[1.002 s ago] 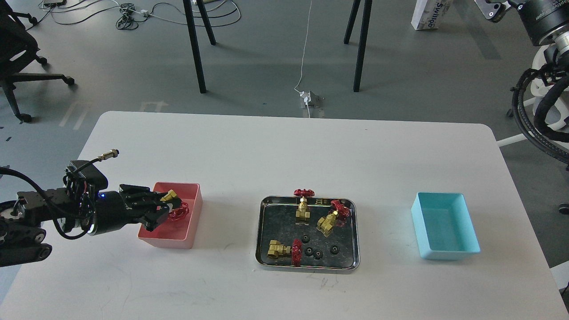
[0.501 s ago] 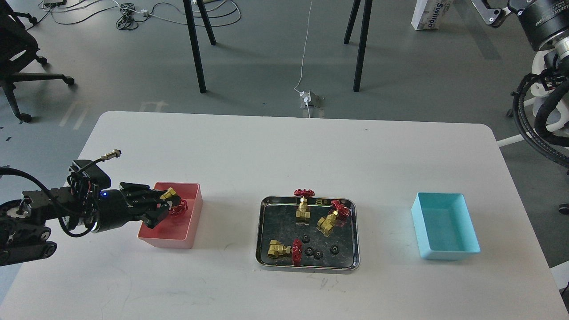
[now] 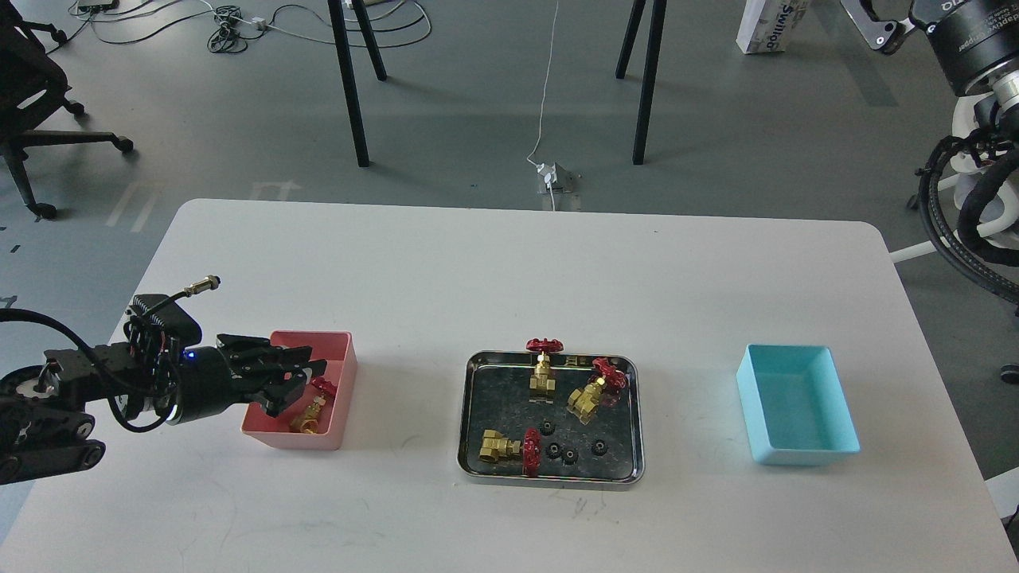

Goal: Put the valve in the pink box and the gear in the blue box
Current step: 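Lower the valve into the pink box and open the left gripper, then lift the left arm up away from the pink box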

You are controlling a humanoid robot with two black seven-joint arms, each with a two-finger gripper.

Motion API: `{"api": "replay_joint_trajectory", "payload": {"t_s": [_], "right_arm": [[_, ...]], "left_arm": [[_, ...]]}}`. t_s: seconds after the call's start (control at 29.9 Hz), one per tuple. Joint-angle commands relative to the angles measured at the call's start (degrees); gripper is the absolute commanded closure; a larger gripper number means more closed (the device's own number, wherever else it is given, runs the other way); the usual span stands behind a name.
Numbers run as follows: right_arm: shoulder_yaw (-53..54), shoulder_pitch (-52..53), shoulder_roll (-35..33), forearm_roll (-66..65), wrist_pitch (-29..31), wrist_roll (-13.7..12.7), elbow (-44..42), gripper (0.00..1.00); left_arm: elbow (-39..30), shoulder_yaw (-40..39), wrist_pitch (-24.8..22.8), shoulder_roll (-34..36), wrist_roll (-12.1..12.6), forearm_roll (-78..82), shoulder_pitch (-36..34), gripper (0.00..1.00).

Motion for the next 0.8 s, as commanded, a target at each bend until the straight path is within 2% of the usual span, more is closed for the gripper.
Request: {"api": "replay_joint_trajectory", "payload": {"t_s": [0.0,0.1,0.23,0.4,0.6,0.7,0.77], "right_arm": [[0.00,-0.05,0.00,0.00,0.07,-0.01,0.00,0.01],[-0.18,-0.05,0.09,-0.44,1.21,-0.10,-0.70,0.01],[-0.61,0.74,-0.09,-0.44,5.52,-0.36,-3.77,0.01],[-3.33,1.70,-0.61,-1.31,6.49,-1.41,-9.58,0.01],[-17.56,9.08,-2.81,-16.75,6.75,-7.21,-9.14,0.01],[-24.41,13.64,-2.90,-31.67,9.46,-9.84,-9.14,0.01],[-28.54,17.24,-2.64,-42.83,12.54,-10.91,-9.23,0.01]], "left_arm": [[-0.22,-1.18,0.00,0.09,0.00,0.00,-0.30,0.56],[-0.84,-7.50,0.00,1.14,0.00,-0.70,-0.39,0.40],[-5.04,-18.92,-0.14,3.59,0.00,-1.23,-0.39,0.35],[-13.92,-38.51,-17.06,6.94,0.00,-16.13,-0.04,0.29],[-14.29,-59.96,-39.04,3.97,0.00,-41.98,2.25,0.24],[-12.45,-65.60,-46.70,0.80,0.00,-50.43,3.83,0.20],[-11.13,-67.02,-48.38,-2.53,0.00,-52.20,4.18,0.19]]}}
